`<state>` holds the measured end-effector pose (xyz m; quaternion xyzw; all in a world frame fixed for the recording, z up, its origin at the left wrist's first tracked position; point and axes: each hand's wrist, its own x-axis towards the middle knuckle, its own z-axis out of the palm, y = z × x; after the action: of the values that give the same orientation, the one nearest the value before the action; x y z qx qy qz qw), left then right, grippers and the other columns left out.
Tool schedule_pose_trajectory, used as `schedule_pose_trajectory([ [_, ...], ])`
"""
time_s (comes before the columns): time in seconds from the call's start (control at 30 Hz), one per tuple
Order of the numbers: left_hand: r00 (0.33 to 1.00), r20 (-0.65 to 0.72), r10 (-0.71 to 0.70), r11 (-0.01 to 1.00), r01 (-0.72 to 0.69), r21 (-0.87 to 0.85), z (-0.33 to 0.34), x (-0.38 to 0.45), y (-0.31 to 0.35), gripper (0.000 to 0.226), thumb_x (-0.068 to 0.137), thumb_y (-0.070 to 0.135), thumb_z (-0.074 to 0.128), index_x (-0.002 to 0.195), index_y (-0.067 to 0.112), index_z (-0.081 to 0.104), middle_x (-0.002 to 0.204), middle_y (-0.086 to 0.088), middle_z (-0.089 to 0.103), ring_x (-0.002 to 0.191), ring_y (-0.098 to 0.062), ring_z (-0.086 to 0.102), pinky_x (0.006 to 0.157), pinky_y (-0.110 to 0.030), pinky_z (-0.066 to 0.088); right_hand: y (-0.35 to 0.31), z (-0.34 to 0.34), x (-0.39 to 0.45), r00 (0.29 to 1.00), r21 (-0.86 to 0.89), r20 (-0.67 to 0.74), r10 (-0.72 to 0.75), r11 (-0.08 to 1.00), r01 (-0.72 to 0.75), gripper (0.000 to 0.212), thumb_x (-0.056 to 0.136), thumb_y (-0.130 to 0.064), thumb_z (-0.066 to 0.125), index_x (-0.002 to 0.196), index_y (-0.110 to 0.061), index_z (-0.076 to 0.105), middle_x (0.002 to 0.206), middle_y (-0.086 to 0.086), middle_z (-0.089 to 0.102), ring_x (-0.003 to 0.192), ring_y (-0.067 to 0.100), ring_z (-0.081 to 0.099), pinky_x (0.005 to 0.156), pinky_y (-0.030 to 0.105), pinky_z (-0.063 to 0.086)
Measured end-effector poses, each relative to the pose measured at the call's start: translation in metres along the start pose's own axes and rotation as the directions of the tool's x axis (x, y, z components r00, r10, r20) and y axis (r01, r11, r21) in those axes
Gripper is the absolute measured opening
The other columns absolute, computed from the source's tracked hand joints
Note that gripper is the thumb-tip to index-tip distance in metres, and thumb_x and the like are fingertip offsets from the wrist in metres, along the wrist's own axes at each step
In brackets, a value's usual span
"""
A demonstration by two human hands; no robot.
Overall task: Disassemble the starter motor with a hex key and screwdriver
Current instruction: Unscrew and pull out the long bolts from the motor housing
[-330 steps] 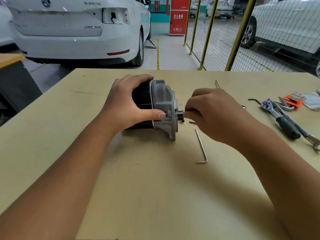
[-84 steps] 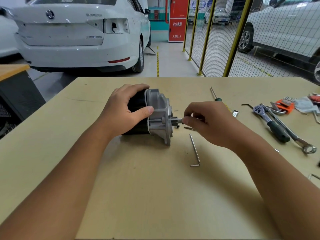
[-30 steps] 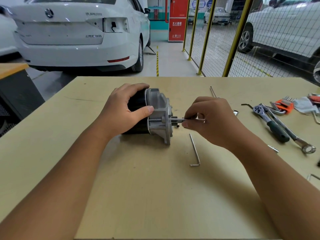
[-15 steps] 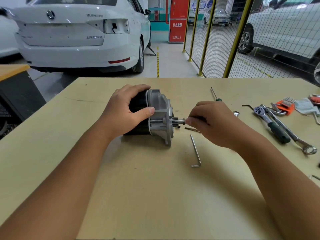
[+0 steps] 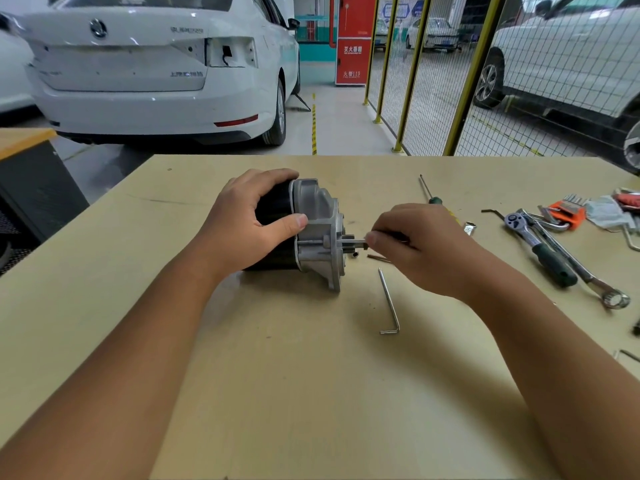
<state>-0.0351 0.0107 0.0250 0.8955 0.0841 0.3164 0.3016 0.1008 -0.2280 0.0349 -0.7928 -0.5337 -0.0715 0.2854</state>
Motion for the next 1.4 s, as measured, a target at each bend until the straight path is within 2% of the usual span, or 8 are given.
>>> schedule_pose_trajectory([
  [0.1, 1.000, -0.002, 0.000, 1.000, 0.000, -0.009, 0.0008, 0.0000, -0.0003, 0.063, 0.080, 0.046, 0.074, 0.140, 0.031, 0.061, 0.127, 0.009, 0.062, 0.125, -0.018, 0.054, 0.110, -0.046, 0.045, 0.0015, -0.0008, 0.0014, 1.000, -0.006, 0.004, 0.003, 1.000, -0.003, 0.017, 0.095, -0.023, 0.067, 0.083, -0.013, 0.072, 0.076, -0.006, 0.056, 0.071, 0.005, 0.053, 0.062, 0.013, 0.032],
  [0.3, 1.000, 0.002, 0.002, 1.000, -0.002, -0.007, 0.0003, 0.0004, -0.0026, 0.063, 0.081, 0.048, 0.073, 0.140, 0.032, 0.061, 0.128, 0.008, 0.062, 0.126, -0.020, 0.055, 0.109, -0.049, 0.046, 0.0013, -0.0026, 0.0000, 0.997, -0.087, -0.065, -0.043, 0.996, 0.037, 0.006, 0.085, -0.025, 0.080, 0.083, -0.021, 0.076, 0.080, -0.013, 0.063, 0.079, 0.015, 0.054, 0.070, 0.032, 0.042],
  [0.4, 1.000, 0.004, 0.001, 1.000, -0.001, -0.008, 0.0002, 0.0004, -0.0028, 0.063, 0.081, 0.048, 0.073, 0.141, 0.033, 0.060, 0.128, 0.010, 0.062, 0.126, -0.019, 0.055, 0.110, -0.049, 0.046, 0.0014, -0.0051, -0.0004, 0.993, -0.038, -0.111, -0.048, 0.998, 0.044, 0.011, 0.079, -0.024, 0.085, 0.080, -0.022, 0.074, 0.076, -0.018, 0.061, 0.072, 0.004, 0.056, 0.065, 0.022, 0.042],
  [0.53, 1.000, 0.005, 0.002, 1.000, -0.002, -0.007, 0.0002, 0.0001, -0.0025, 0.063, 0.081, 0.049, 0.073, 0.140, 0.033, 0.060, 0.129, 0.011, 0.062, 0.125, -0.018, 0.055, 0.109, -0.049, 0.046, -0.0020, -0.0014, -0.0002, 0.991, 0.004, -0.130, -0.035, 0.999, 0.036, 0.011, 0.086, -0.029, 0.079, 0.082, -0.021, 0.072, 0.066, -0.016, 0.060, 0.068, 0.003, 0.057, 0.058, 0.012, 0.036],
  [0.7, 1.000, 0.003, 0.002, 1.000, -0.002, -0.003, -0.0001, 0.0003, -0.0021, 0.063, 0.081, 0.049, 0.073, 0.141, 0.033, 0.060, 0.129, 0.010, 0.062, 0.125, -0.018, 0.055, 0.109, -0.049, 0.046, -0.0010, 0.0017, 0.0007, 0.998, -0.018, -0.043, -0.039, 0.999, 0.039, 0.024, 0.095, -0.032, 0.067, 0.082, -0.013, 0.075, 0.069, -0.002, 0.060, 0.066, 0.010, 0.055, 0.059, 0.028, 0.039],
  [0.83, 1.000, 0.005, 0.002, 1.000, -0.002, -0.011, -0.0003, 0.0001, -0.0025, 0.064, 0.080, 0.053, 0.071, 0.140, 0.034, 0.060, 0.128, 0.011, 0.062, 0.125, -0.018, 0.055, 0.109, -0.049, 0.046, -0.0012, 0.0018, -0.0003, 0.996, -0.033, -0.042, -0.076, 0.997, 0.074, 0.015, 0.092, -0.024, 0.073, 0.081, -0.014, 0.076, 0.073, -0.002, 0.063, 0.067, 0.007, 0.056, 0.059, 0.019, 0.038],
  [1.1, 1.000, 0.003, 0.007, 1.000, -0.007, 0.004, 0.0005, 0.0005, -0.0037, 0.065, 0.079, 0.055, 0.070, 0.140, 0.034, 0.060, 0.128, 0.012, 0.062, 0.125, -0.018, 0.055, 0.109, -0.049, 0.046, -0.0015, 0.0013, 0.0005, 0.990, -0.043, -0.130, -0.060, 0.998, 0.055, 0.009, 0.080, -0.028, 0.084, 0.081, -0.021, 0.078, 0.074, -0.010, 0.065, 0.067, 0.004, 0.055, 0.064, 0.031, 0.047],
  [1.4, 1.000, 0.001, 0.007, 1.000, -0.007, 0.005, 0.0007, 0.0006, -0.0022, 0.063, 0.081, 0.048, 0.073, 0.140, 0.031, 0.061, 0.130, 0.009, 0.062, 0.126, -0.020, 0.055, 0.109, -0.049, 0.046, 0.0031, 0.0015, 0.0015, 0.998, -0.039, -0.063, 0.003, 0.999, -0.006, 0.018, 0.096, -0.028, 0.065, 0.090, -0.017, 0.078, 0.079, -0.003, 0.061, 0.073, 0.010, 0.055, 0.065, 0.029, 0.037],
])
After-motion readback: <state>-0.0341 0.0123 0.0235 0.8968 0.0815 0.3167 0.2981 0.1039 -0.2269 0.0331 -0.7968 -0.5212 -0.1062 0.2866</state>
